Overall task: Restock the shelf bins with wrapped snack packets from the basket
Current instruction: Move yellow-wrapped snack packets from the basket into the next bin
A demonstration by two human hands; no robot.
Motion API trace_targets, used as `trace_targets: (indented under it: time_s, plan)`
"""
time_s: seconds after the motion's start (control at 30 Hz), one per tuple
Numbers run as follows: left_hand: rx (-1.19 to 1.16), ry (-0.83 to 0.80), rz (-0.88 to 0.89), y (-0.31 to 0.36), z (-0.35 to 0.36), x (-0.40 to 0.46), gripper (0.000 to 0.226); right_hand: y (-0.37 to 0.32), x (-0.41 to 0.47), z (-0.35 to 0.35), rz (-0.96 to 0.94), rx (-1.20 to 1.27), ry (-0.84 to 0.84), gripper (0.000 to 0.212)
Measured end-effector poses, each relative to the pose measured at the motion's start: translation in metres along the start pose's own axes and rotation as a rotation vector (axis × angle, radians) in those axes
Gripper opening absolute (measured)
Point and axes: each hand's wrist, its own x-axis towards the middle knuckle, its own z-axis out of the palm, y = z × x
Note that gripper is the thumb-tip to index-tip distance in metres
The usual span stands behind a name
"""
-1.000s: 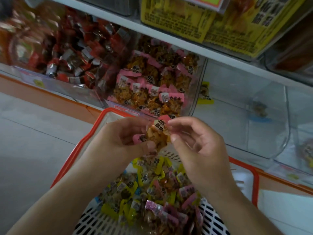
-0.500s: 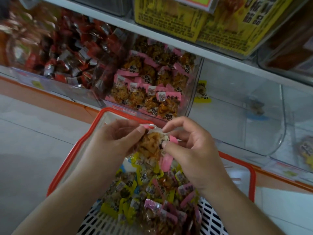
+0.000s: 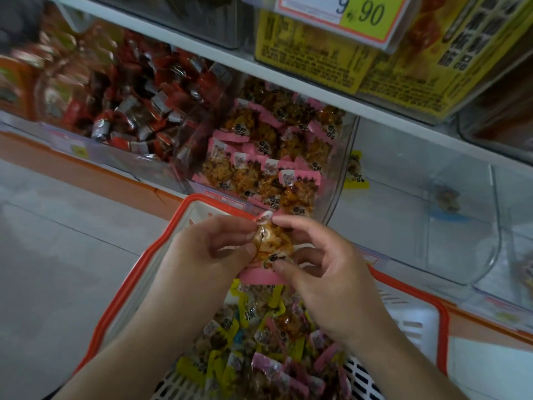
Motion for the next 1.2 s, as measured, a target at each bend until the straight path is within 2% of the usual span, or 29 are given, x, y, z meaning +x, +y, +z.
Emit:
trace_targets:
  time_s: [0.13,0.3,0.4,0.57,0.67,0.8,1.0,1.1,1.2]
  plan:
    - [-0.023,-0.038,0.001,0.006,-0.001,0.0,0.023,-0.001,0.002,-0.001,-0.002,0.068,0.057,0.058]
    - [0.1,0.137,0.131,0.012,-0.022,0.007,0.025,-0.014,0.015,-0.004,-0.06,0.045,0.19,0.058]
    - [0.092,0.224,0.126,0.013,-0.034,0.01,0.026,-0.033,0.054,-0.005,-0.106,-0.041,0.282,0.056]
    - [0.096,0.238,0.132,0.01,-0.04,0.013,0.026,-0.043,0.157,0.007,-0.104,-0.211,0.397,0.051]
    - [0.07,0.219,0.114,0.01,-0.042,0.016,0.025,-0.042,0.193,0.012,-0.044,-0.308,0.382,0.046]
    - [0.115,0.223,0.109,0.012,-0.046,0.019,0.024,-0.039,0.205,0.015,-0.065,-0.506,0.288,0.045]
    - [0.147,0.215,0.106,0.013,-0.049,0.015,0.021,-0.037,0.207,0.022,-0.106,-0.836,0.343,0.05]
    - [0.172,0.217,0.09,0.014,-0.049,0.014,0.022,-0.04,0.205,0.025,-0.079,-0.903,0.333,0.051]
    - [0.179,0.214,0.08,0.015,-0.049,0.013,0.022,-0.041,0.204,0.028,-0.062,-0.839,0.339,0.049]
